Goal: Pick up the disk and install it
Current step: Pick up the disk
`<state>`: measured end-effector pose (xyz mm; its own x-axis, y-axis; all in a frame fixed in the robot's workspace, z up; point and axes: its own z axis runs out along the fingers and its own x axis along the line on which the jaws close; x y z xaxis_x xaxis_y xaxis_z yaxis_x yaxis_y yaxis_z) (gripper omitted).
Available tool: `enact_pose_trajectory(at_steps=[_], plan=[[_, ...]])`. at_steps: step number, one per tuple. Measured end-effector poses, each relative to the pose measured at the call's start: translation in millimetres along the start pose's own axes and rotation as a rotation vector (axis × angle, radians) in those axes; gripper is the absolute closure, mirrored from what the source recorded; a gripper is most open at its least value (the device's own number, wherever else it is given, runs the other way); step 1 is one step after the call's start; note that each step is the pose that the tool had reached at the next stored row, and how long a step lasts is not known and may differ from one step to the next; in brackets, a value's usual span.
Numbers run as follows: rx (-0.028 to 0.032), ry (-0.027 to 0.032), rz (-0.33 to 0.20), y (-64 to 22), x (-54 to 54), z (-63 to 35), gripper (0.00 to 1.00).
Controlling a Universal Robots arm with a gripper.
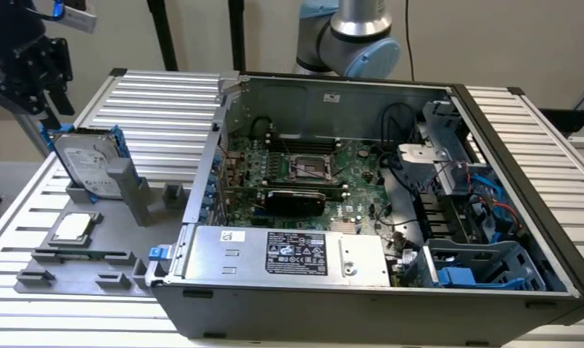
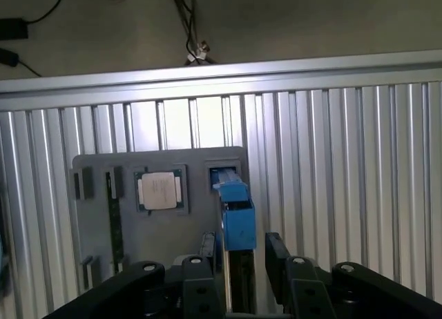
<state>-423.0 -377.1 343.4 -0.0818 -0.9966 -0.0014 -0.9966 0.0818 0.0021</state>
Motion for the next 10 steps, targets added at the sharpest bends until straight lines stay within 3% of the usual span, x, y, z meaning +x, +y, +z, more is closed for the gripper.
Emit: enact_pose_trajectory(at_steps=[2,3,10], plan=[[0.0000,0.0000,0.000,0.2,-1.6,0.8,1.00],[0.0002,-0.0002,0.000,0.4,-1.9,1.8,0.00],[0.0000,0.0001,0.000,2.6,-1.8,12.5,0.00]])
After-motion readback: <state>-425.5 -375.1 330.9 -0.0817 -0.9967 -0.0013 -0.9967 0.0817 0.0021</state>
